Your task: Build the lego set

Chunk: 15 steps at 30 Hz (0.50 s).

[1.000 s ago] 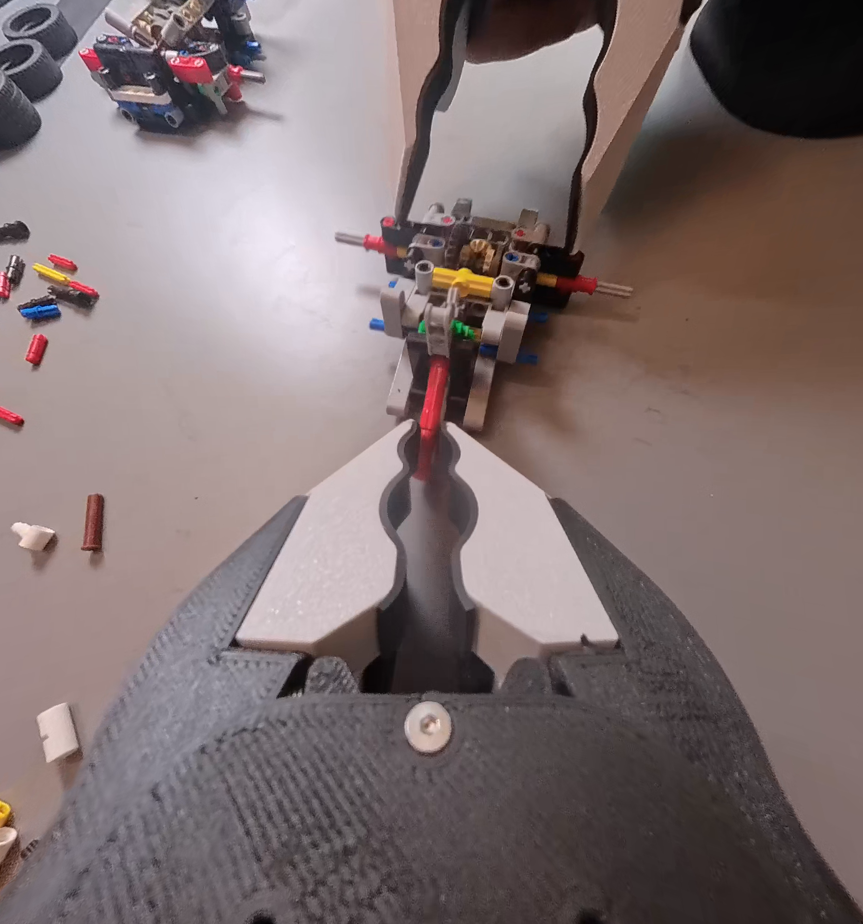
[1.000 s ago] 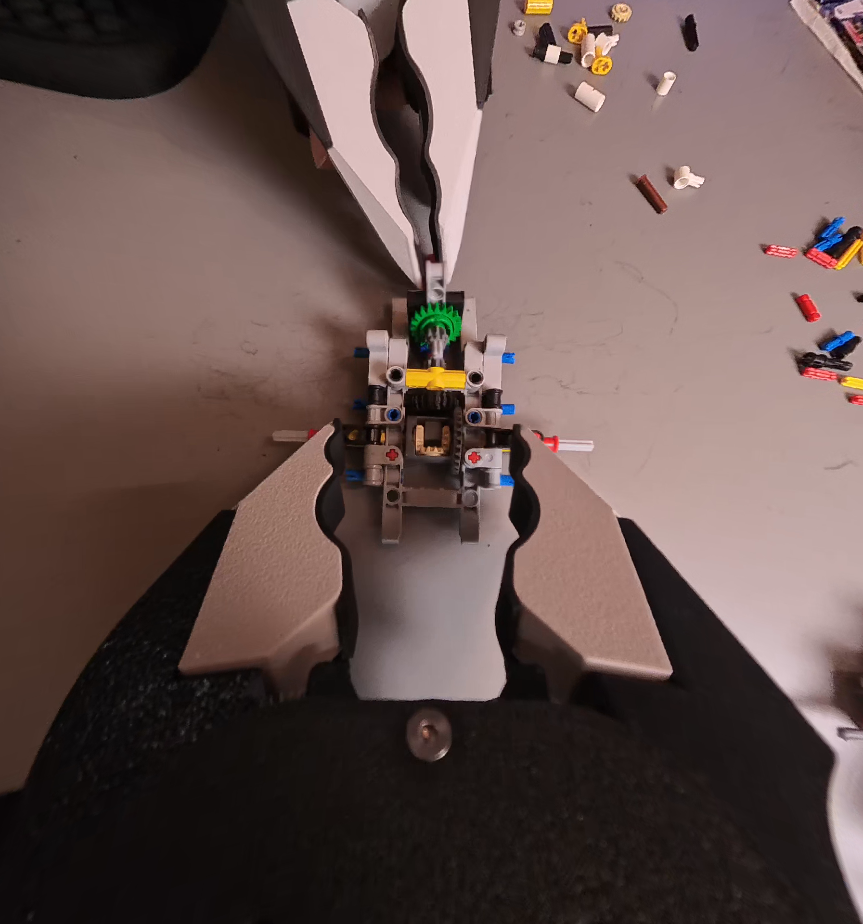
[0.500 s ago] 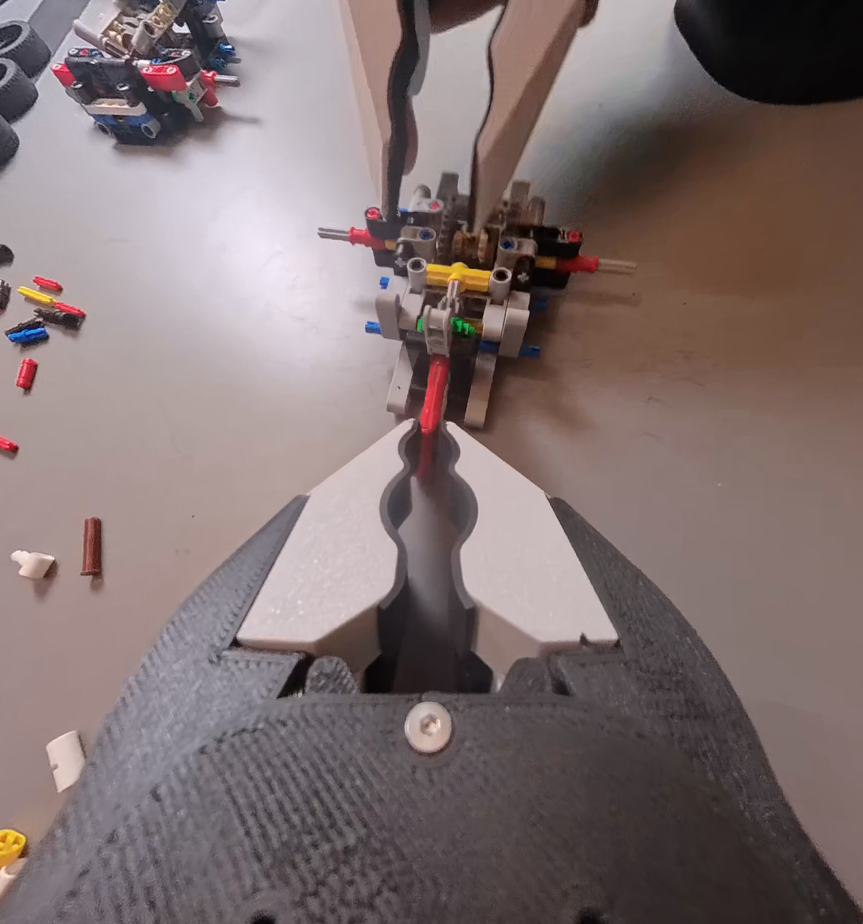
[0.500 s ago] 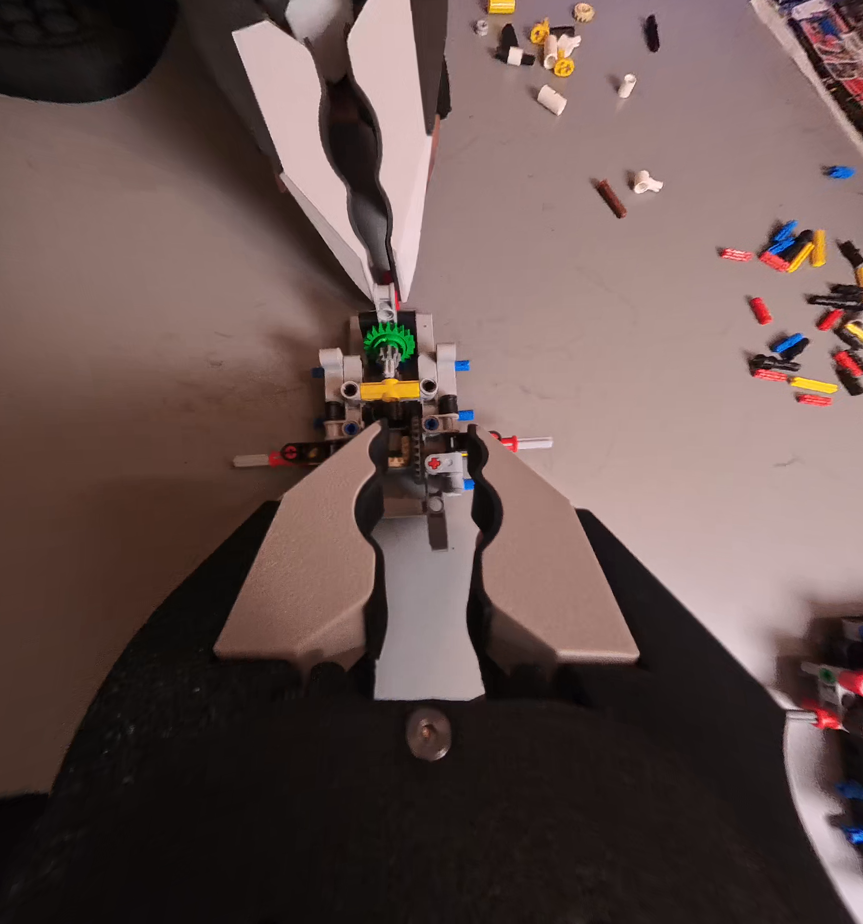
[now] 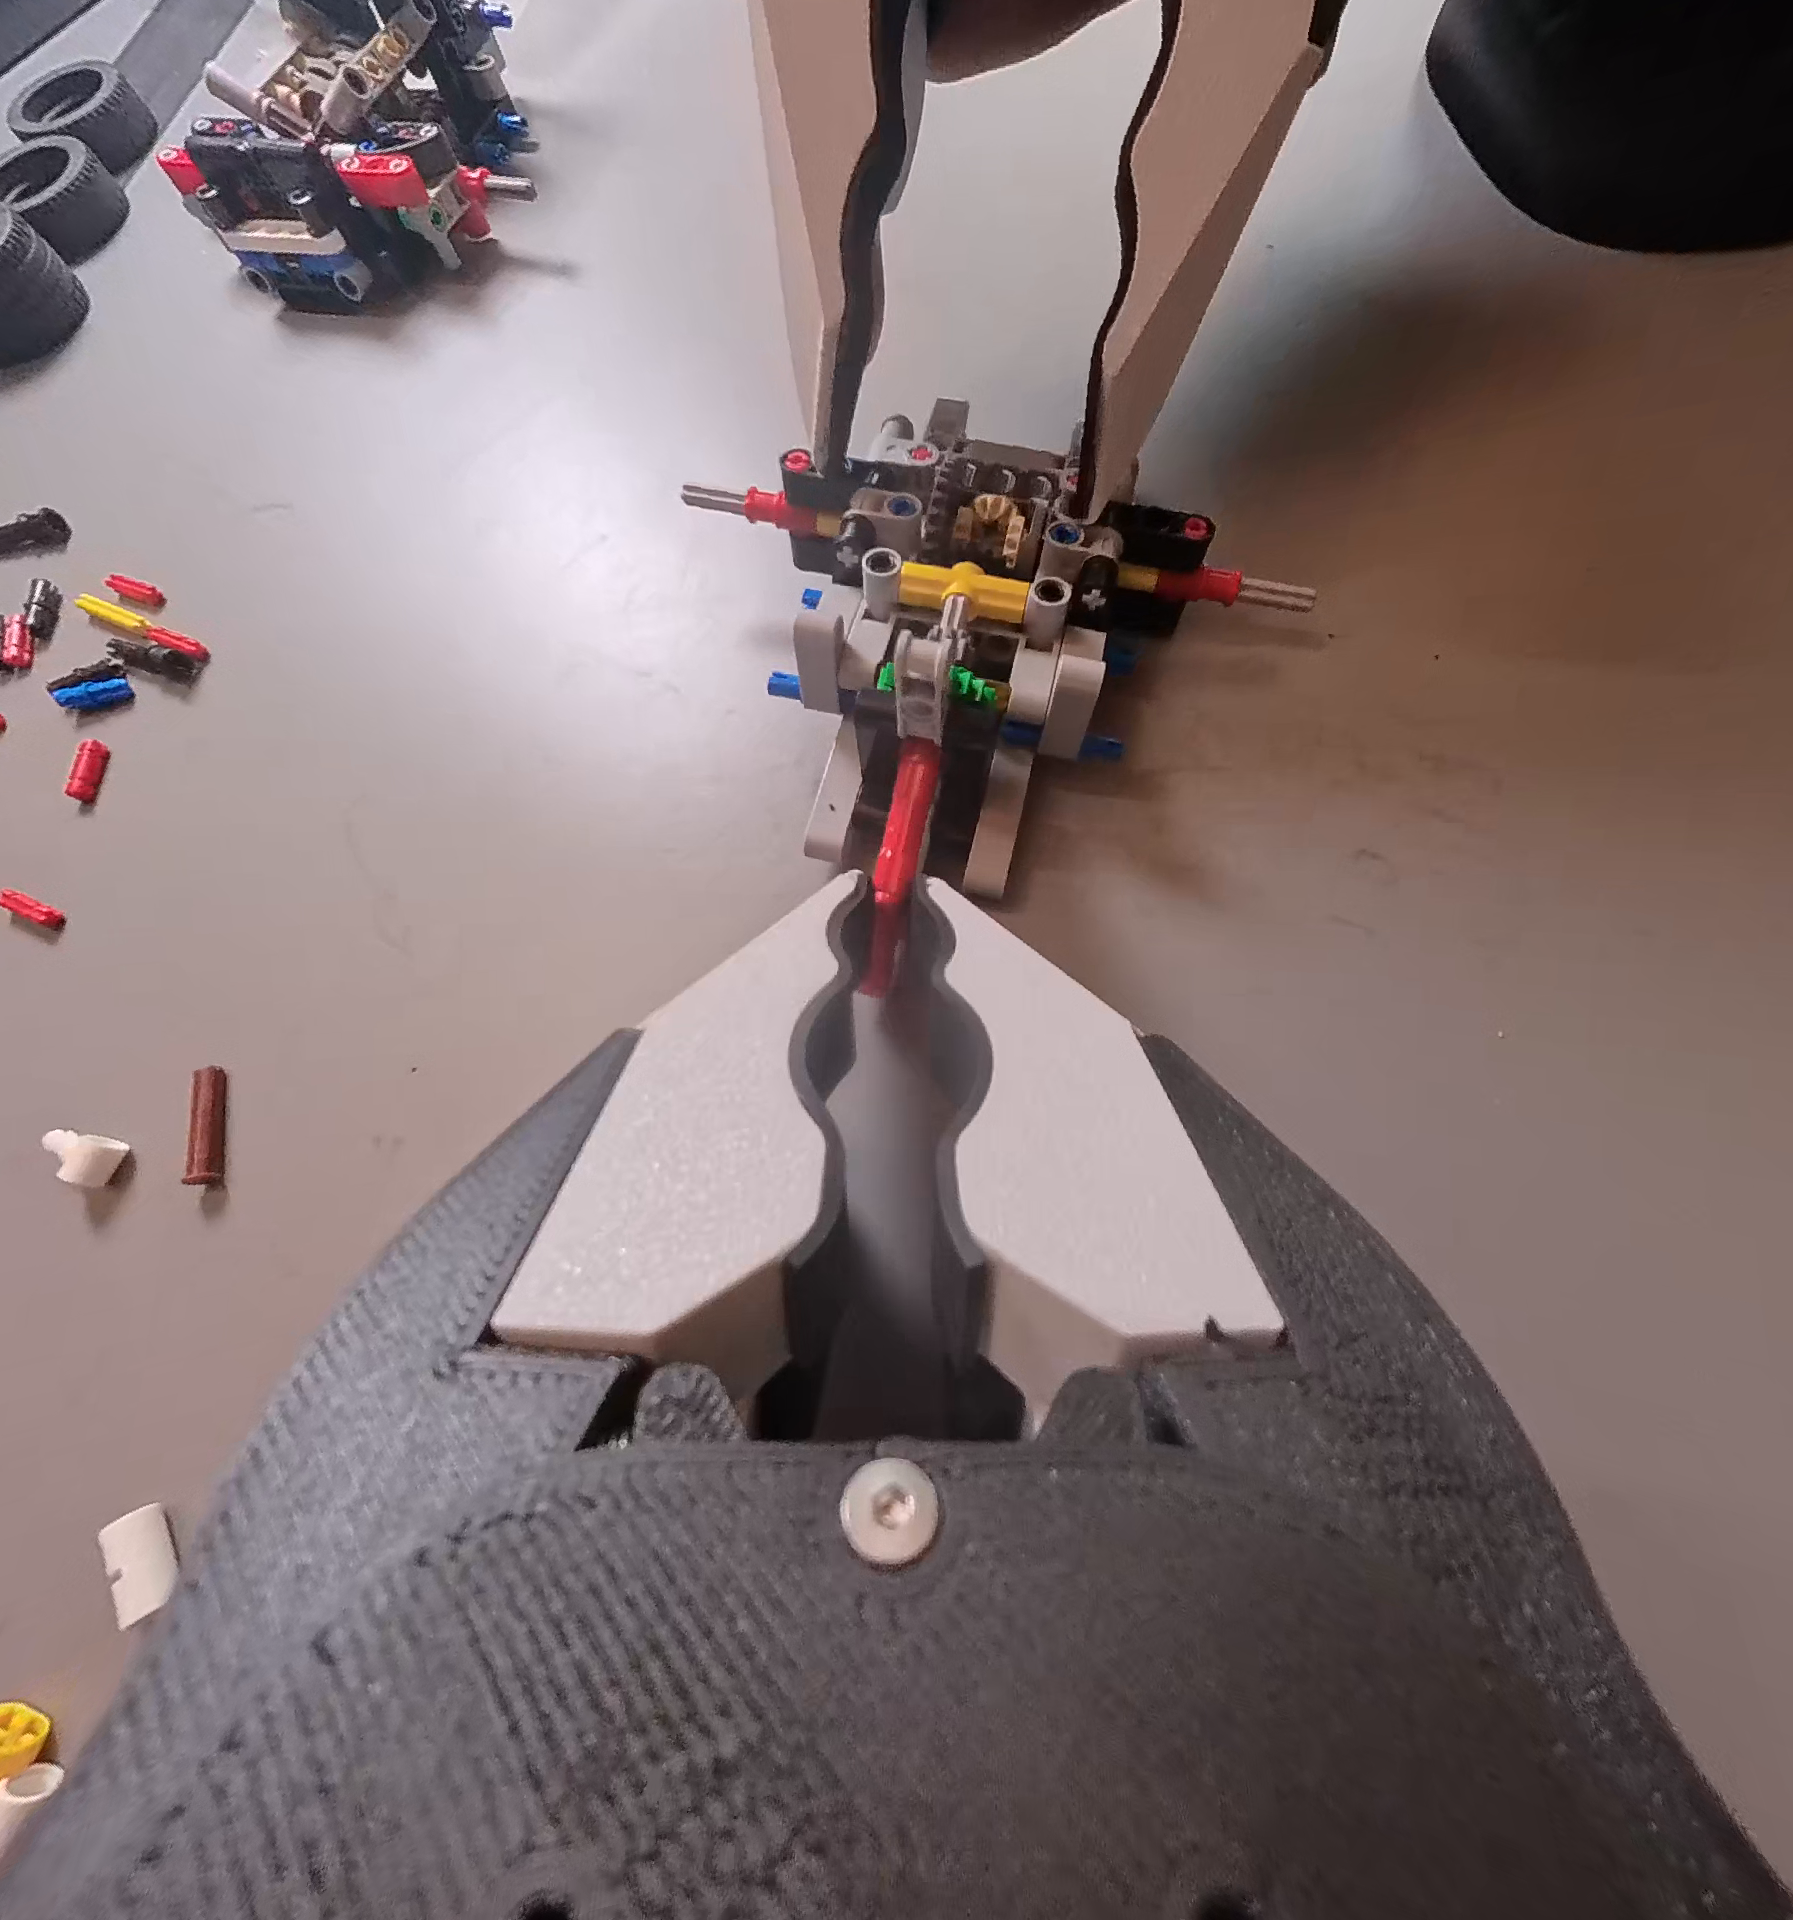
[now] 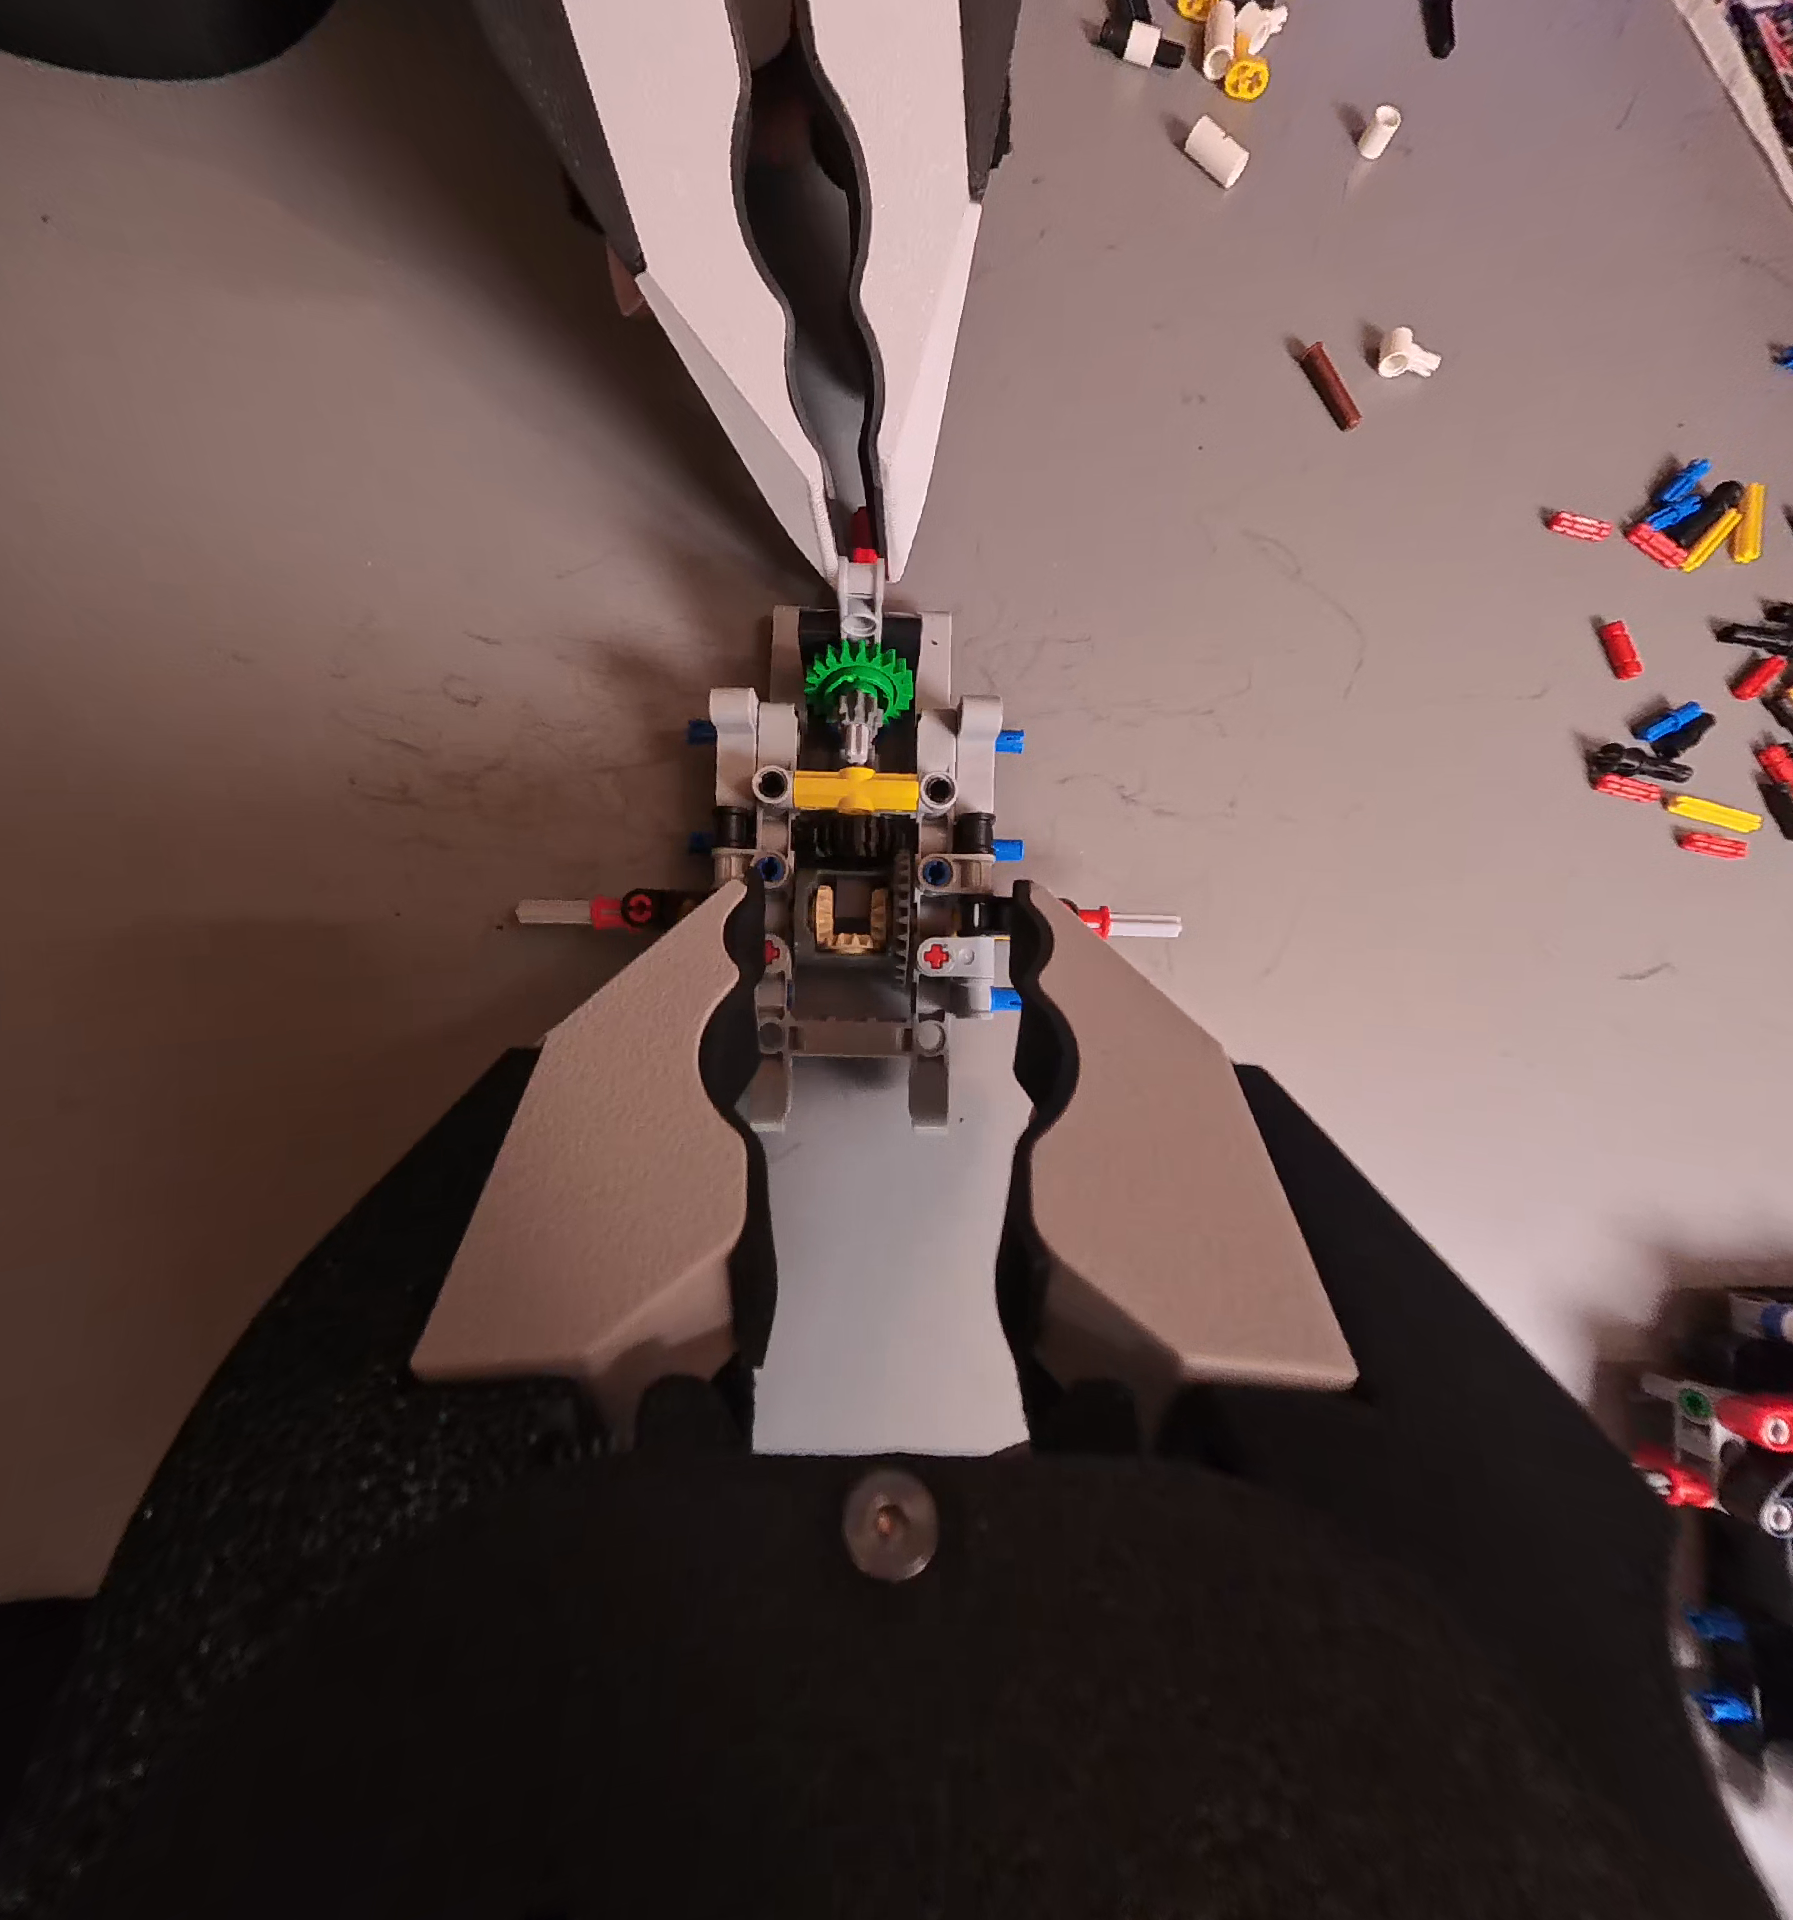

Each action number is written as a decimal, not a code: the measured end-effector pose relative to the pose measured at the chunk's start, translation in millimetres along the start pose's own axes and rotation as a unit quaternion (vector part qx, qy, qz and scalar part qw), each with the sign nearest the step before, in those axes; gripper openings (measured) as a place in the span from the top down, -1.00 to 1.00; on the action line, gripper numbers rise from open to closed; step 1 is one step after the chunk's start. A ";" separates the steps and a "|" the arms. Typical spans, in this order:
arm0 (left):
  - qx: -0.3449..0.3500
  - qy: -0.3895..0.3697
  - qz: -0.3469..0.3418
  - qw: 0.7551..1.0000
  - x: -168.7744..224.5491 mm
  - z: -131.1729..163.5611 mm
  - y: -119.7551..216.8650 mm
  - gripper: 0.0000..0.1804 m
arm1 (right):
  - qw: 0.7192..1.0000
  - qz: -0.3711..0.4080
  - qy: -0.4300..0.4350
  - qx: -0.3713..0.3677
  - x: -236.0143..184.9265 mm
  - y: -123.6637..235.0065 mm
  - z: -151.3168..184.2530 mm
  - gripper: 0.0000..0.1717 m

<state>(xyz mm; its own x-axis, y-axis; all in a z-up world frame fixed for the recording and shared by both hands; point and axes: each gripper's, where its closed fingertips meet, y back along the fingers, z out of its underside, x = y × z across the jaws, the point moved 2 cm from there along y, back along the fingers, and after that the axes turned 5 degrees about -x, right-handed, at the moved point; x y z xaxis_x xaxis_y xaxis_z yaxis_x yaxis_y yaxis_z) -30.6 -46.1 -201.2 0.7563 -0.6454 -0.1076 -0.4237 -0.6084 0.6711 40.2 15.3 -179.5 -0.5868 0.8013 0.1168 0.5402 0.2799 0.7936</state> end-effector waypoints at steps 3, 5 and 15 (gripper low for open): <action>0.000 0.003 -0.001 1.000 -0.4 0.2 0.5 0.94 | 1.000 0.001 0.000 0.001 -0.3 -0.4 0.1 0.47; 0.001 0.006 -0.001 1.000 -0.8 0.4 1.0 0.94 | 1.000 0.000 -0.001 0.002 -0.7 -0.7 0.4 0.46; 0.008 0.018 0.003 1.000 -2.3 2.4 6.6 0.94 | 1.000 -0.003 -0.010 0.015 -1.5 1.4 -1.8 0.39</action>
<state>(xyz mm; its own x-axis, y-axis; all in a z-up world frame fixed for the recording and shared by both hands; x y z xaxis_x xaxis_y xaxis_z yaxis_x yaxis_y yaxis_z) -36.3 -49.8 -198.4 0.7710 -0.6321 -0.0778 -0.4360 -0.6129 0.6590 40.7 13.5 -177.5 -0.5788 0.8093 0.0999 0.5548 0.3011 0.7756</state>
